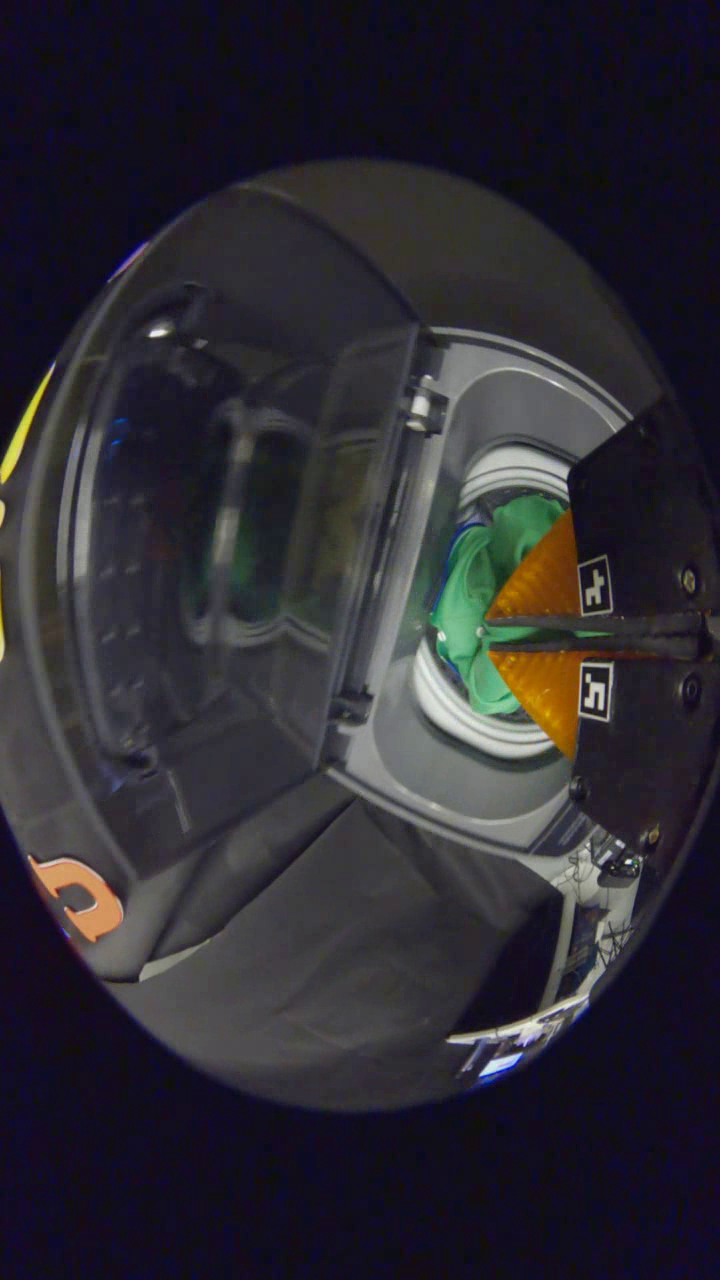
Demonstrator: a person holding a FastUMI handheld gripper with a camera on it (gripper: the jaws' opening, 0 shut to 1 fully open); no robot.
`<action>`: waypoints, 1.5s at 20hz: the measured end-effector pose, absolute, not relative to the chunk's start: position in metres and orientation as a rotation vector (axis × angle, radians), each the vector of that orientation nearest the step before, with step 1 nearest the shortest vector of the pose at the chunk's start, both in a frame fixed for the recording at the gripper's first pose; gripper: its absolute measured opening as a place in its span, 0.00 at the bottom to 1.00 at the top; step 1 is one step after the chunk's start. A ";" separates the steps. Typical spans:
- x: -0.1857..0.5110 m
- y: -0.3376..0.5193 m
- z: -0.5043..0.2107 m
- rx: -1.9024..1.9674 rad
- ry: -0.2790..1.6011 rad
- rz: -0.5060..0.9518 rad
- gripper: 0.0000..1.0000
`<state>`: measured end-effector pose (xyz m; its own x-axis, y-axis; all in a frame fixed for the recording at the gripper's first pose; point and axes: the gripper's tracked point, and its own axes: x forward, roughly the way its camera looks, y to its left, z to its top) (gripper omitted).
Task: Put the clothes into the washing machine and then close the washing machine lid.
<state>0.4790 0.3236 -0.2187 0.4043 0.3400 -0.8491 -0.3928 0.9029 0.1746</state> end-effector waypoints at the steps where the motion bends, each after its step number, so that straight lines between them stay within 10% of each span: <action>1: 0.473 0.323 -0.230 -0.038 1.085 0.451 0.04; 19: 0.475 0.314 -0.256 -0.060 1.096 0.427 0.04; 20: 0.466 0.314 -0.259 -0.057 1.122 0.426 0.09; 23: 0.473 0.310 -0.258 -0.083 1.104 0.407 1.00; 30: 0.466 0.317 -0.223 -0.085 1.037 0.448 1.00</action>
